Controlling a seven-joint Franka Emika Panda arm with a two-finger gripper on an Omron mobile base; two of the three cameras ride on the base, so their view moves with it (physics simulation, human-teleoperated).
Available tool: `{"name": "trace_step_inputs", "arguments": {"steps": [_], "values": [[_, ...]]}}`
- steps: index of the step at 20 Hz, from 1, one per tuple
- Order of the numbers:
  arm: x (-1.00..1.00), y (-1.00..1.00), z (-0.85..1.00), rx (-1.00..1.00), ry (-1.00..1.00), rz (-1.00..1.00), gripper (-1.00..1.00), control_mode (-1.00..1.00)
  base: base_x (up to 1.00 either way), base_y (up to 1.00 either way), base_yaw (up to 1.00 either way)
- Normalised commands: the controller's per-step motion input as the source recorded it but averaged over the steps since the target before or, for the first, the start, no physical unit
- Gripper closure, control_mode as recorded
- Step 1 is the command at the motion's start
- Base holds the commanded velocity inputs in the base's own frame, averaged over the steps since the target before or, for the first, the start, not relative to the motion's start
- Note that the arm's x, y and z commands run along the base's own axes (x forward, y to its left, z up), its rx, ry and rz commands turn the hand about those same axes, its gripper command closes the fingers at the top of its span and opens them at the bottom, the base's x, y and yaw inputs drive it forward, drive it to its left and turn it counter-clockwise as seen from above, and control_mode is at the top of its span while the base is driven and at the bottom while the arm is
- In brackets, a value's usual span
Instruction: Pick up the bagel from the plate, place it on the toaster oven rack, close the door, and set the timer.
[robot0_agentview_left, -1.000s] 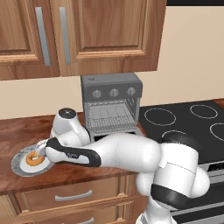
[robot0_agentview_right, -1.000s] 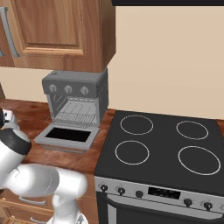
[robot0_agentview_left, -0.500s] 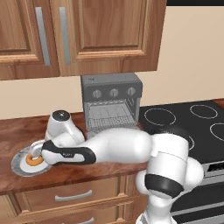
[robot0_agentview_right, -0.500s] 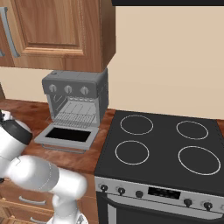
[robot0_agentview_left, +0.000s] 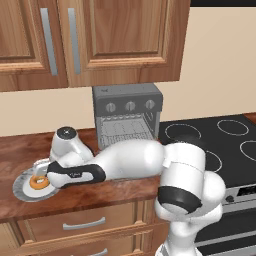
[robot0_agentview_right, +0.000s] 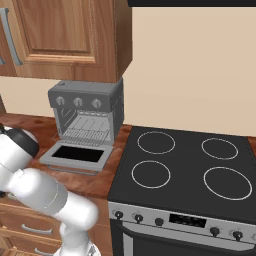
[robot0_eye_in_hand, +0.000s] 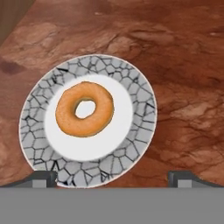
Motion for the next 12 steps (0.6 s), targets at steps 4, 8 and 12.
{"name": "trace_step_inputs", "arguments": {"steps": [4,8,12], "values": [[0.18,0.04,-0.20,0.00,0.00,-0.05,-1.00,-1.00,0.00,0.00,0.00],[0.11,0.12,-0.14,0.00,0.00,-0.03,-1.00,-1.00,0.00,0.00,0.00],[0.08,0.11,-0.10,0.00,0.00,-0.03,-1.00,-1.00,0.00,0.00,0.00]]}}
